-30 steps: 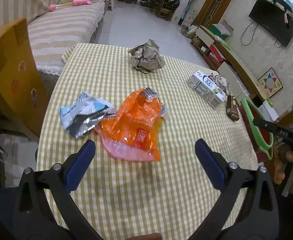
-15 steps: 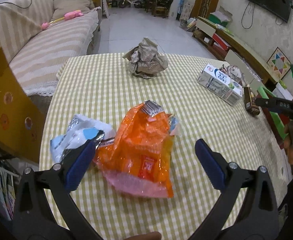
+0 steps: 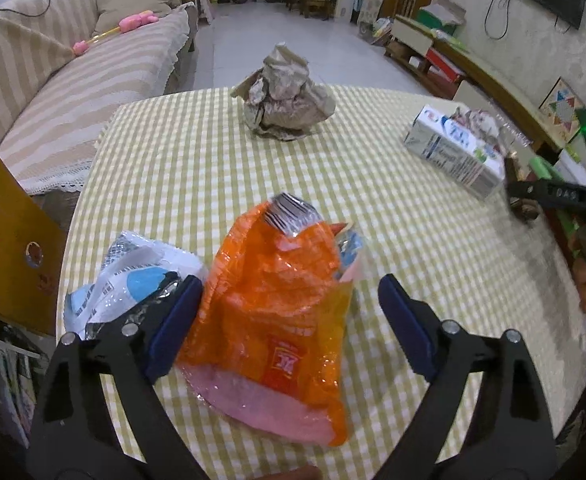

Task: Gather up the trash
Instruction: 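Grasp the orange plastic bag with the left tool while the right tool grasps the brown cigarette pack, then lift the orange bag and cigarette pack and carry both over the bucket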

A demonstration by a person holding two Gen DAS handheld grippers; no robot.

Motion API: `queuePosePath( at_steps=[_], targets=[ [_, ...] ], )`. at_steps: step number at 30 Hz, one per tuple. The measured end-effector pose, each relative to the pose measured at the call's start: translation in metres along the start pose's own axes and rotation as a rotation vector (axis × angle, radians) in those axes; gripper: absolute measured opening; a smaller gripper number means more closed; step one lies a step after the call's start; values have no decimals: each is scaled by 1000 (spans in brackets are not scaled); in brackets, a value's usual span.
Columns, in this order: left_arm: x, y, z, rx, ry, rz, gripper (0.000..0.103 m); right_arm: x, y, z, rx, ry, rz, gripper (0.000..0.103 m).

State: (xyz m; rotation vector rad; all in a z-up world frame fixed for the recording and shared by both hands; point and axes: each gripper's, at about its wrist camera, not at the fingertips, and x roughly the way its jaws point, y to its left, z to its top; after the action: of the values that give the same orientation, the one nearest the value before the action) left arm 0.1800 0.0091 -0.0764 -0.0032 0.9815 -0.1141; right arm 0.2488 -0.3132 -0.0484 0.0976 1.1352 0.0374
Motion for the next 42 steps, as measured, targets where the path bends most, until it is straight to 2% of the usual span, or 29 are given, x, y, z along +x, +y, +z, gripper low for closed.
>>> queuePosePath(
  at_steps=[8,14,18,19,20,29,32,36,42],
  targets=[
    [2,-2,-5,17,0,48,86,5,8,-2,-75,-6,-39,82],
    [-2,4,-4,-15,-18,53,84,10,18,-5,-117,13,-16,66],
    [1,5,-5,-21,5,39,76,11,18,-5,-107,10,-8,65],
    [1,4,-5,-19,4,34,74,11,16,-5,-102,10,-6,63],
    [0,3,-5,-14,2,29,69,10,15,-4,-96,8,-10,56],
    [-5,3,-4,-20,-8,16,51,1,-3,-1,-45,25,42,53],
    [-12,3,-3,-19,-34,20,50,-13,-7,0,-27,22,62,53],
    [-22,4,-3,-46,-61,-13,50,-33,-7,-4,-13,24,108,53],
    [-39,2,-5,-70,-98,-62,50,-67,11,-14,-61,-7,180,53]
  ],
)
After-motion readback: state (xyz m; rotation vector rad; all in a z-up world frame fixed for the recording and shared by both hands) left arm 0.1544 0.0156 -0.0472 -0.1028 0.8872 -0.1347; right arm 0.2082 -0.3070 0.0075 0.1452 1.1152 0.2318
